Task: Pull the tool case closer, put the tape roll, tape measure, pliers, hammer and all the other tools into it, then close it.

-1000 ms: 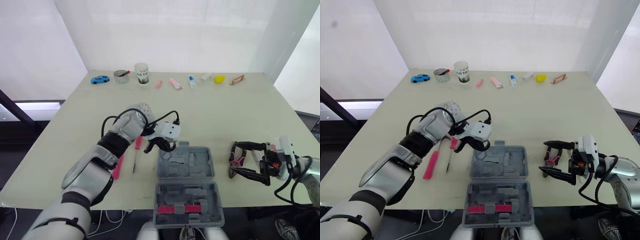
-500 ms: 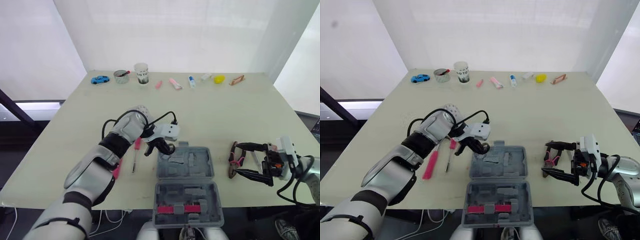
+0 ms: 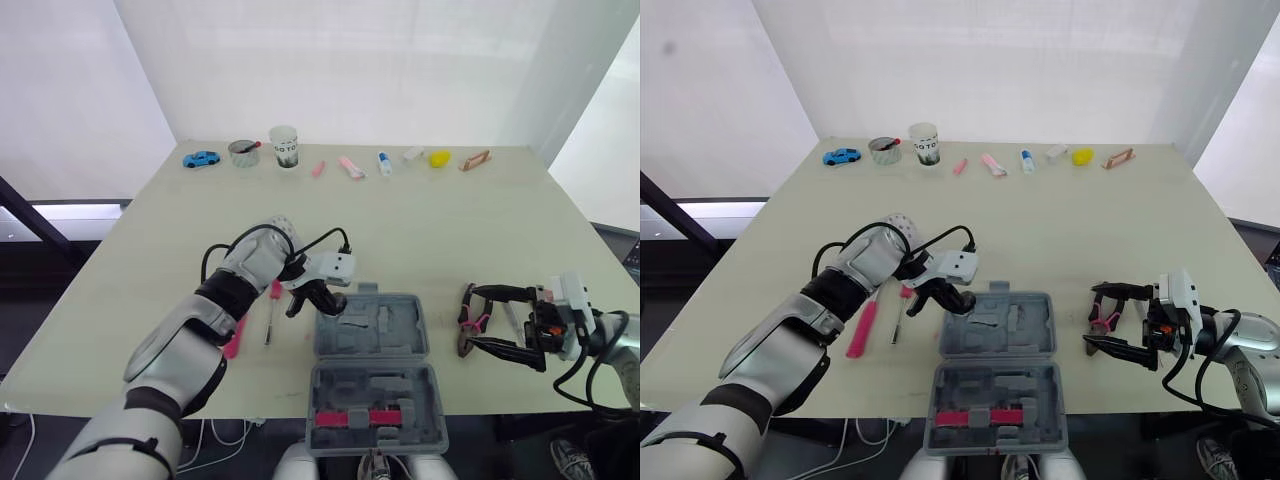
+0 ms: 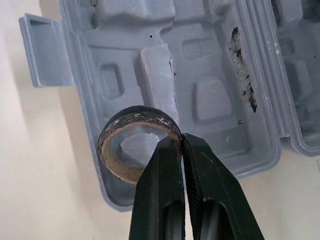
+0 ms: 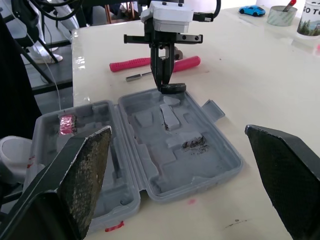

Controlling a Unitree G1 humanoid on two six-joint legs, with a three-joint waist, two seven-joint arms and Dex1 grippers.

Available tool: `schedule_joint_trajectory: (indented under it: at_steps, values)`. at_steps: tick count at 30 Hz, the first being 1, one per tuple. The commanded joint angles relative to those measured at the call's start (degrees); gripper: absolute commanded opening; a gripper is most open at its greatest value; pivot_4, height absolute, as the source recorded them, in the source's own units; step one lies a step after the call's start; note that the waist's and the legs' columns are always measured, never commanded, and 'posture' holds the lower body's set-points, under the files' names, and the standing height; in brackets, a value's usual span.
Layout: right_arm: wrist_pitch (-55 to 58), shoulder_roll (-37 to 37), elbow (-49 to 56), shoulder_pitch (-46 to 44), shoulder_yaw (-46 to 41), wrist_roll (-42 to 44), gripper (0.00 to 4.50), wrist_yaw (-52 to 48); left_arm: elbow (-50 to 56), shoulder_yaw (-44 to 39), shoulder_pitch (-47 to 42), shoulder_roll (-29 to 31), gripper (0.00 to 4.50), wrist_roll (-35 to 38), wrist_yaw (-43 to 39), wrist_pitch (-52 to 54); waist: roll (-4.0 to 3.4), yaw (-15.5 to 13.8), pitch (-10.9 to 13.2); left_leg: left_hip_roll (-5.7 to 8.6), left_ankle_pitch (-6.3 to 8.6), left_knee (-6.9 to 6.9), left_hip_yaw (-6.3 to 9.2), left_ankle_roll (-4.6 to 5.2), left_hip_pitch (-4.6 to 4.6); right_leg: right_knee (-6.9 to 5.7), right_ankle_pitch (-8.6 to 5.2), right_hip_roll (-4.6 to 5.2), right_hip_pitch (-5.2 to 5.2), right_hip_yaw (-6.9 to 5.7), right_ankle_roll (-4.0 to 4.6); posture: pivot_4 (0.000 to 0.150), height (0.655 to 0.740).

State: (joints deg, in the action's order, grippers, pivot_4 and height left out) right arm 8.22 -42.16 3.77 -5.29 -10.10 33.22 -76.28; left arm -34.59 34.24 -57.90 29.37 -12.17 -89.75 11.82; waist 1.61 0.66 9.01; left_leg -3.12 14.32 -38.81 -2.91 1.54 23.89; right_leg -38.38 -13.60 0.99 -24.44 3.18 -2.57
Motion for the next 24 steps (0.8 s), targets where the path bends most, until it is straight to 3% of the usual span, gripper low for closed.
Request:
schedule_joint_trajectory:
  at_steps: [1,13,24]
  values:
    - [-0.3,-0.2,1.9,-0.6,-1.4,1.0,4.5,0.5,-1.7,-0.5,-0.7,-0.3,0.09,-0.2,-1.5,-0.9,0.0,0.0,0.0,0.0,0.0,0.0,0.0,0.0,0.0,0.0,0.0,0.0,0.0,0.0,0.0,0.15,0.74]
    - [0.8,-0.2,3.8,-0.2,-1.3,1.4,4.5,2.0,-13.7,-1.6,-3.0,-3.2,0.09,-2.1,2.2,-7.8,0.0,0.0,0.0,0.0,0.0,-0.02,0.0,0.0,0.0,0.0,0.0,0.02,0.01,-0.04,-0.01,0.15,0.74]
    - [1.6,0.1,5.2,0.2,-1.0,1.7,4.5,3.0,-17.9,-2.2,-4.4,-4.1,0.09,-2.9,2.9,-10.6,0.0,0.0,0.0,-0.05,0.0,-0.1,0.13,0.0,0.0,-0.03,0.03,0.13,0.01,-0.06,-0.06,0.15,0.74]
